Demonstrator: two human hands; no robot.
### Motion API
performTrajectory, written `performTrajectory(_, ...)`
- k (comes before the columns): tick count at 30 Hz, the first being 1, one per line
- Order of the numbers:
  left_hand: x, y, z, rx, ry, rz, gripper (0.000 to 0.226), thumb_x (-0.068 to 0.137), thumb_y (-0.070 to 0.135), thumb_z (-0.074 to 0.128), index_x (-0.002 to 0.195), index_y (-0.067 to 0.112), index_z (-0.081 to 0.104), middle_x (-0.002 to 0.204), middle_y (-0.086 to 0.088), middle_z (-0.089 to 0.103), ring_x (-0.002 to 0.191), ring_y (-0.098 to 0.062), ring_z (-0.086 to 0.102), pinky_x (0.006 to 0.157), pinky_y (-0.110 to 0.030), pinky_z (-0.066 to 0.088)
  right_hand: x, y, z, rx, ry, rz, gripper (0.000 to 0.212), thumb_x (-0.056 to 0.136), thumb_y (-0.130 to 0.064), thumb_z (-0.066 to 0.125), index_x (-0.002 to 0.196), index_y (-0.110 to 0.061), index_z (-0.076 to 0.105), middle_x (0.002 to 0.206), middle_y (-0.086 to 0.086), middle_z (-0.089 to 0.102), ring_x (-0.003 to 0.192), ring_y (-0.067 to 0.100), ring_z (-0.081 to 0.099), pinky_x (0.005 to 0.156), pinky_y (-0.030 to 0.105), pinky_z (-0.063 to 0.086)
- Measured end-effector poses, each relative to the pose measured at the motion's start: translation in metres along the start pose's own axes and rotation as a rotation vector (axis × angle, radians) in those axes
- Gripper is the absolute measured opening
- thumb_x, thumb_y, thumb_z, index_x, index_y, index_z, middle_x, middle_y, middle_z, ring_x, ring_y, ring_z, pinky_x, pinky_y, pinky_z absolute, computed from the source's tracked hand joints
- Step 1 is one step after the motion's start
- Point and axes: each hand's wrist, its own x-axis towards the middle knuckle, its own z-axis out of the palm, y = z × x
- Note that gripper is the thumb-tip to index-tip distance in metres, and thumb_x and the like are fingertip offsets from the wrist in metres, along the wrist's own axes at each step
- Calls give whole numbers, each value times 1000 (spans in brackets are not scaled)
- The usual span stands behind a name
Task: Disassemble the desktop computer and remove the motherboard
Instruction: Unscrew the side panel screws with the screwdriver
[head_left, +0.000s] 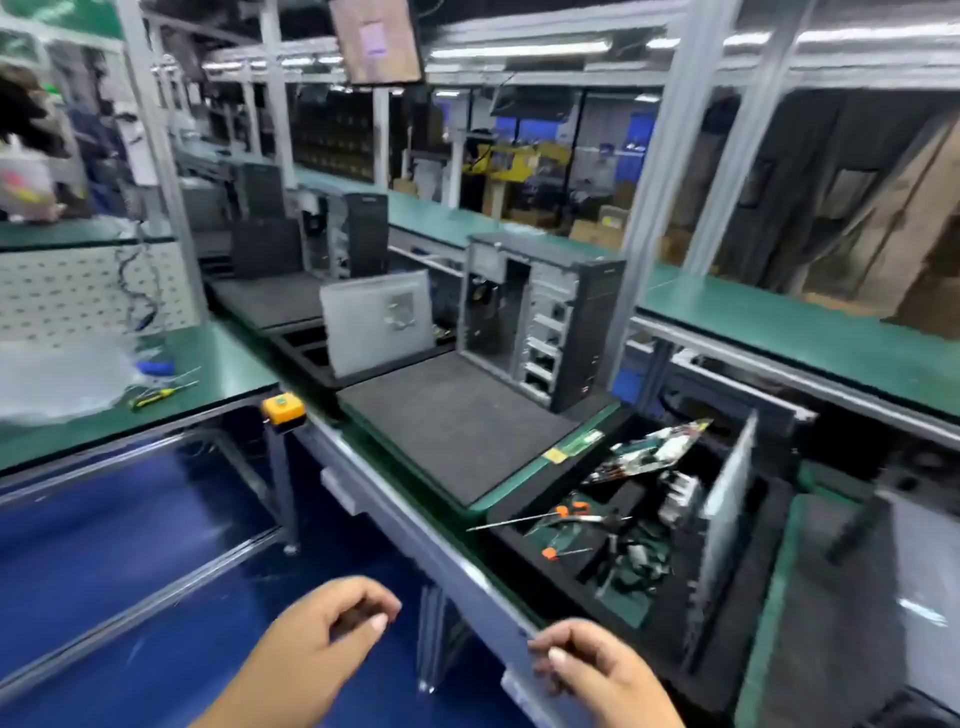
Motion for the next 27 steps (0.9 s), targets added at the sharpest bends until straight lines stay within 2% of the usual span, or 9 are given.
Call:
performTrajectory(2, 2, -7, -21, -49, 18, -11, 26, 88, 12, 64, 91, 37, 69, 93, 11, 69, 86, -4, 63, 80, -14, 47, 22, -2, 24, 5, 30, -15, 23, 90, 18, 50, 85, 3, 67, 69, 11, 67, 60, 12, 58, 62, 21, 47)
performTrajectory(7, 0, -42, -65, -92, 95, -55, 20, 89, 8, 62, 91, 27, 70, 95, 8, 69, 88, -5, 63, 78, -9, 45, 64, -6, 87, 51, -5, -34, 24, 91, 13, 50, 85, 0, 69, 71, 7, 67, 63, 13, 57, 64, 21, 47)
performTrajectory(11, 8, -73, -92, -96, 169, -129, 21, 90, 13, 61, 98, 32, 68, 98, 8, 68, 89, -6, 62, 78, -12, 47, 103, -11, 124, 50, -94, -8, 23, 93, 7, 51, 87, -5, 70, 74, 7, 65, 63, 15, 57, 64, 23, 48)
performTrajectory(13, 15, -86, -103, -100, 216, -164, 23, 90, 14, 60, 100, 34, 67, 98, 9, 68, 90, -6, 62, 81, -16, 47, 127, -15, 140, 15, -134, -10, 24, 94, 2, 53, 86, -11, 71, 75, 4, 67, 67, 12, 59, 68, 22, 48)
performTrajectory(17, 43, -106, -127, -139, 317, -224, 27, 91, 10, 60, 98, 35, 67, 98, 8, 69, 93, -8, 63, 86, -24, 48, 185, -29, 174, -4, -227, -71, 26, 93, 0, 55, 85, -18, 72, 79, 1, 68, 72, 9, 59, 70, 17, 47)
performTrajectory(20, 75, -114, -150, -134, 398, -254, 27, 92, 10, 59, 97, 35, 67, 99, 8, 69, 94, -6, 63, 84, -20, 47, 237, -42, 197, 9, -293, -110, 26, 94, -1, 54, 87, -19, 72, 81, -1, 69, 72, 7, 60, 69, 15, 48)
performTrajectory(24, 125, -117, -177, -114, 511, -279, 25, 92, 12, 59, 96, 36, 67, 97, 9, 69, 89, -4, 62, 77, -13, 46, 307, -63, 222, 50, -388, -185, 24, 92, 6, 52, 88, -10, 70, 79, -2, 67, 73, 7, 61, 69, 14, 48)
performTrajectory(27, 164, -121, -194, -102, 606, -286, 25, 91, 11, 59, 95, 34, 67, 97, 9, 69, 88, -5, 61, 74, -9, 45, 356, -79, 236, 40, -467, -206, 24, 93, 1, 54, 88, -16, 70, 81, -2, 66, 74, 6, 61, 68, 13, 47)
